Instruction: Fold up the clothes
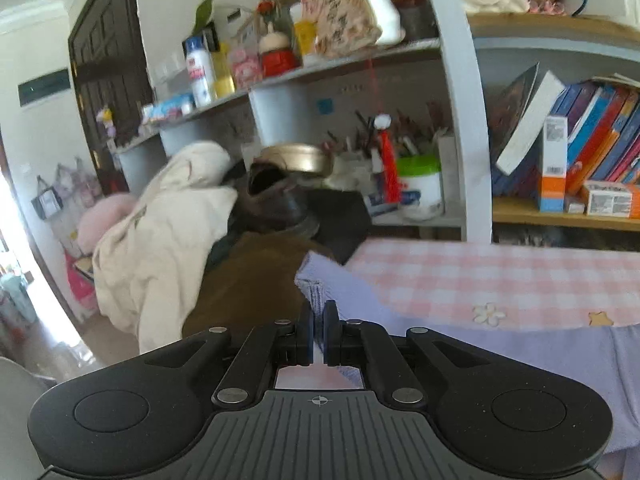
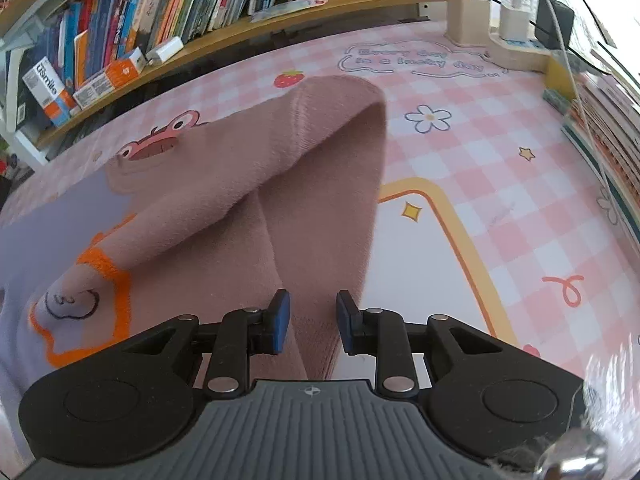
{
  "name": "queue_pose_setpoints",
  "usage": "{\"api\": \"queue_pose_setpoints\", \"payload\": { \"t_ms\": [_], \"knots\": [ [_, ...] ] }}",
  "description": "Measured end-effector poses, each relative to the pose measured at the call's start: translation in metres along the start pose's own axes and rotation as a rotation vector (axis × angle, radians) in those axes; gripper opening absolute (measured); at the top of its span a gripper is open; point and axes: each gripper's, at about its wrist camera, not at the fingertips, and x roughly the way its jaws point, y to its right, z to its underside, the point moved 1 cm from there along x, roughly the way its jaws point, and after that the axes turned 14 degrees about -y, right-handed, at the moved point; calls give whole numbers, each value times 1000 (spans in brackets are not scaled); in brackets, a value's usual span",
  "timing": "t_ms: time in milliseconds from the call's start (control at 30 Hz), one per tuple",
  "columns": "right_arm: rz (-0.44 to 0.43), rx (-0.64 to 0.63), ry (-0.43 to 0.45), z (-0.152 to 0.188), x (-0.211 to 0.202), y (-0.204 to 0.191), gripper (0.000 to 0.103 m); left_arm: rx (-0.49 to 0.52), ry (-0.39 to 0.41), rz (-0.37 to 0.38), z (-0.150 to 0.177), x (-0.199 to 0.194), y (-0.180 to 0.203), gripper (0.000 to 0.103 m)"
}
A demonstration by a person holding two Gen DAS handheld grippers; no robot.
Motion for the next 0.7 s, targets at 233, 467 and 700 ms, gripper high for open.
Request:
{"api": "queue_pose_setpoints", "payload": {
  "t_ms": [233,467,700],
  "knots": [
    [32,-6,0,-2,1,-2,24,-17,8,32,3,-18,3,29],
    [42,5,10,-5,3,1,24,27,12,349,32,-83,50,53],
    [54,28,21,-4,4,9,23,104,-180,539,80,-98,108,53]
  ]
}}
